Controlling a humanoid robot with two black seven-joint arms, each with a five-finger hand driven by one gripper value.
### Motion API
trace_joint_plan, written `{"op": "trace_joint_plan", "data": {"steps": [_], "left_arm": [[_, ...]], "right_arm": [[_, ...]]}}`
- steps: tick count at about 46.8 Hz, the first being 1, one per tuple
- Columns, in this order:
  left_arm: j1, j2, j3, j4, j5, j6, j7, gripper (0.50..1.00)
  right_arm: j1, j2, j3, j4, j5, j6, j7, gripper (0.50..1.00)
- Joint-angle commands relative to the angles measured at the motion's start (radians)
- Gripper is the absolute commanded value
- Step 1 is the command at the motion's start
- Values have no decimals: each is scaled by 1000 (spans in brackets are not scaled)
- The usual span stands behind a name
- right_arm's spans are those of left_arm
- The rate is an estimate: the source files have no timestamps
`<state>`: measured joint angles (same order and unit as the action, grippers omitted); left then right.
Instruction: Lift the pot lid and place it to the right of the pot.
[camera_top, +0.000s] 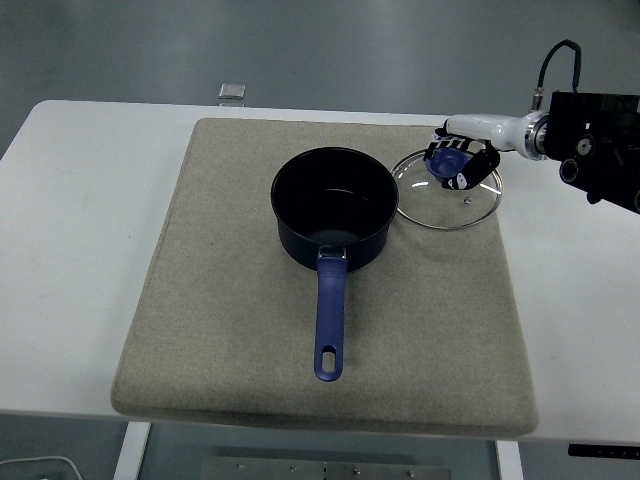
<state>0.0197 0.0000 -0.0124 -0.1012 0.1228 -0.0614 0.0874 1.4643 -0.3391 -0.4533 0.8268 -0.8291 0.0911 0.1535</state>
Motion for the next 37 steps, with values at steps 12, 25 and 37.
{"op": "trace_joint_plan", "data": {"steps": [12, 25, 37], "left_arm": [[0, 0, 0, 0, 0, 0, 0, 1000], [0, 0, 0, 0, 0, 0, 0, 1000], [0, 0, 0, 0, 0, 0, 0, 1000]], "right_arm": [[-9, -21, 68, 5, 39, 51, 28, 893], [-30, -54, 246, 3, 260, 147, 28, 893], [-88, -49, 349, -8, 550, 147, 20, 893]]}}
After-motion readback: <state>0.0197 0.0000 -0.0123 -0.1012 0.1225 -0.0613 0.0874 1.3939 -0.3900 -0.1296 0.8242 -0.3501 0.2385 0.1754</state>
